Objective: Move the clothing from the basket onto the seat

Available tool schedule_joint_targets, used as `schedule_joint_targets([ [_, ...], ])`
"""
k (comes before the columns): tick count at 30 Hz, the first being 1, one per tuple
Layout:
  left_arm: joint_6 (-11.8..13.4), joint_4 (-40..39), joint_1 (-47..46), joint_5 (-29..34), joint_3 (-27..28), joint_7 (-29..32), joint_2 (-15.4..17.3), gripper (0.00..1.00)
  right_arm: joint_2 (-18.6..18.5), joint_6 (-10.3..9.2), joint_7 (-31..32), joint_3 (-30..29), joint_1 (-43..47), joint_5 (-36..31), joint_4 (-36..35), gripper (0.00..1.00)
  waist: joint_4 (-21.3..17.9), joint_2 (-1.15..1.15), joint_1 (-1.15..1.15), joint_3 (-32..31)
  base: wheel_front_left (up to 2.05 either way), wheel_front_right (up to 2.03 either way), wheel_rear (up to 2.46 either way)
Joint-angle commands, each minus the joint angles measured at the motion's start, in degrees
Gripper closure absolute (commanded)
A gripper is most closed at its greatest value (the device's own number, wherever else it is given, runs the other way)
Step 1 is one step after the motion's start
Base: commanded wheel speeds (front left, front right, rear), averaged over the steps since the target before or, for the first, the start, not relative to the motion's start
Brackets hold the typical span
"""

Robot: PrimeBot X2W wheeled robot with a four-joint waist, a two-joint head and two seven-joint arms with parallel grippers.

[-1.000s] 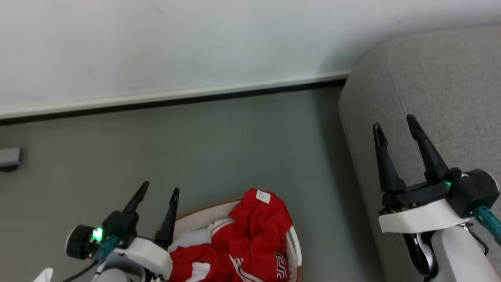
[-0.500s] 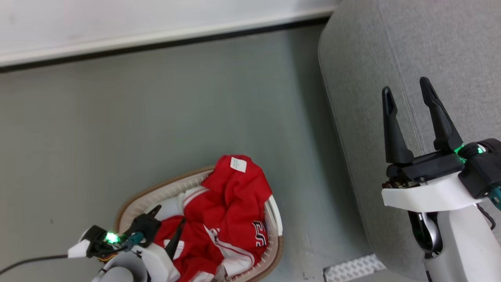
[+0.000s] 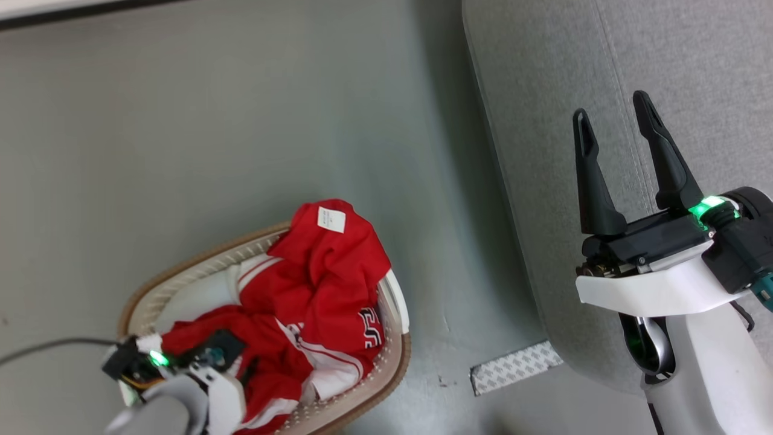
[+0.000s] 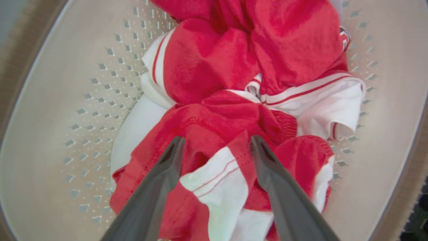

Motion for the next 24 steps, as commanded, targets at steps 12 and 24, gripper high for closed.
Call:
schedule_joint_targets([
  [12,0.06,8.48,-8.72,2.40,-10.09,4.55,2.11,0.00,0.06,-0.12,-0.18,1.46,-2.87,3.05,-1.94,0.00,-3.72,0.00,-0.01,8.10,0.00,0.00,0.00],
  [24,0.06,10.26,-8.72,-2.27,-12.72,4.16,1.16,1.00,0.06,-0.12,-0.18,1.88,-2.92,3.98,-0.64,0.00,-3.79,0.00,-0.01,6.06,0.00,0.00,0.00],
])
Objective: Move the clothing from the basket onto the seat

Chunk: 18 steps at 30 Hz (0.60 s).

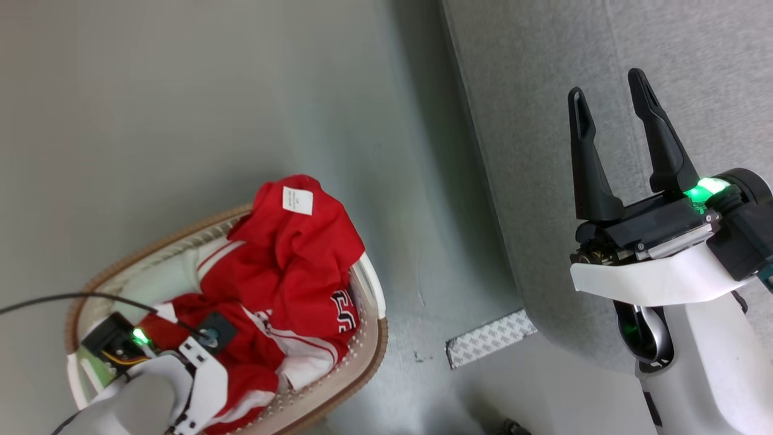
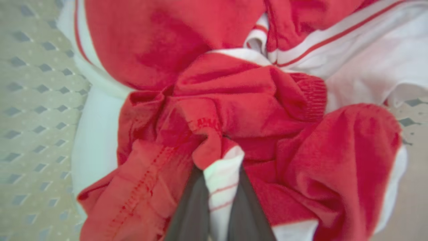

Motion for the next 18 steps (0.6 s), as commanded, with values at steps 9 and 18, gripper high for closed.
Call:
schedule_joint_targets([
  [9,0.06,-0.53,3.83,-6.32,-0.94,-4.12,-4.54,1.00,0.00,-0.12,-0.17,-0.60,1.41,-3.53,3.23,0.00,4.07,0.00,0.00,-11.32,0.00,0.00,0.00],
  [18,0.06,-4.82,7.52,-12.61,-0.45,-6.02,-8.74,1.00,-1.30,-0.12,-0.16,-1.53,4.56,-6.02,6.89,0.00,10.58,0.00,0.00,-23.34,0.00,0.00,0.00],
])
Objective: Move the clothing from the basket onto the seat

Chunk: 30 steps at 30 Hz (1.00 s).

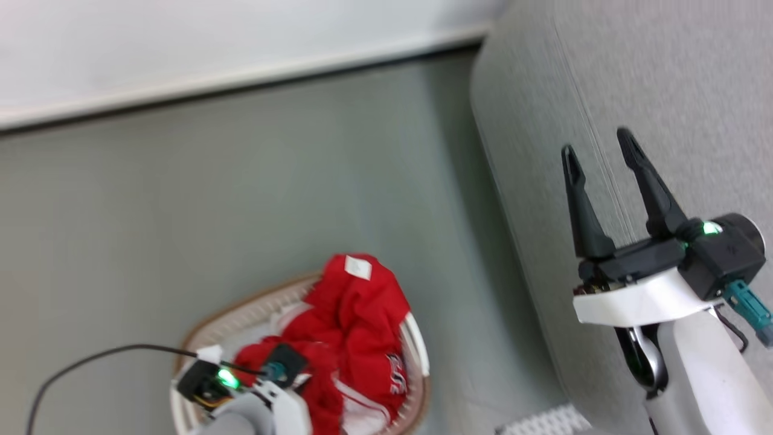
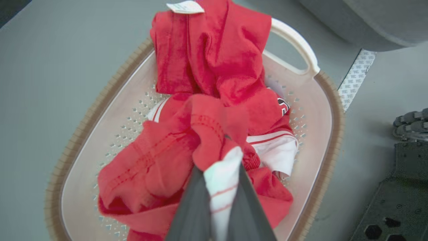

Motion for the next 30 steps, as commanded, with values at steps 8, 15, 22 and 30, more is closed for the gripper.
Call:
schedule_joint_targets([
  [8,0.21,-14.69,6.25,-2.94,2.78,-0.33,0.49,1.00,-4.79,-0.12,-0.17,0.06,5.04,1.83,2.86,0.00,10.27,0.00,0.00,-15.35,0.00,0.00,0.00],
  [15,1.26,-26.25,10.76,-2.99,7.90,-0.34,1.93,1.00,-7.04,-0.12,-0.17,0.66,8.08,4.07,3.95,0.00,13.99,0.00,0.00,-21.05,0.00,0.00,0.00],
  [22,2.42,-36.14,12.56,-2.59,13.37,-0.35,3.44,1.00,-7.43,-0.12,-0.18,1.55,10.97,6.26,4.41,0.00,16.33,0.00,0.00,-24.48,0.00,0.00,0.00],
  [30,2.90,-43.16,12.04,-3.73,17.73,-0.34,4.03,1.00,-6.90,-0.12,-0.18,2.84,13.42,7.18,4.16,0.00,17.18,0.00,0.00,-27.18,0.00,0.00,0.00],
])
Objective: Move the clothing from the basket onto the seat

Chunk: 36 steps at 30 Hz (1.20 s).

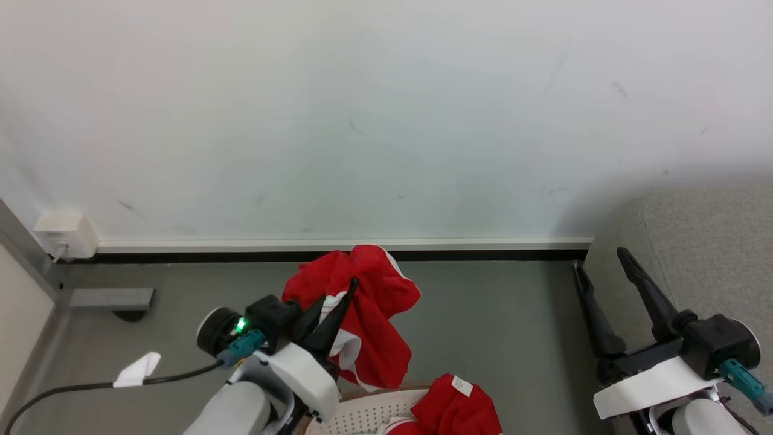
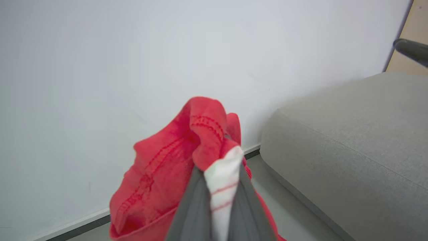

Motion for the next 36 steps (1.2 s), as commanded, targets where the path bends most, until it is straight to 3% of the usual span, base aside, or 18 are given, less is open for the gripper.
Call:
schedule_joint_targets([
  [1,0.02,-1.10,-0.20,-0.99,0.54,-0.04,0.01,1.00,0.02,-0.12,-0.16,0.31,0.84,0.41,-0.33,0.00,0.20,0.00,0.01,-0.61,0.00,0.00,0.00],
  [21,0.99,-13.61,-0.85,-5.04,3.63,2.34,1.95,1.00,1.16,-0.12,-0.16,4.78,3.39,-0.37,-4.25,0.00,0.37,0.00,0.01,-1.54,0.00,0.00,0.00],
  [36,0.27,-13.80,-1.56,-5.41,0.95,2.64,0.13,1.00,-2.12,-0.12,-0.11,30.43,-7.47,12.06,3.73,0.00,3.22,0.00,0.01,-1.72,0.00,0.00,0.00],
])
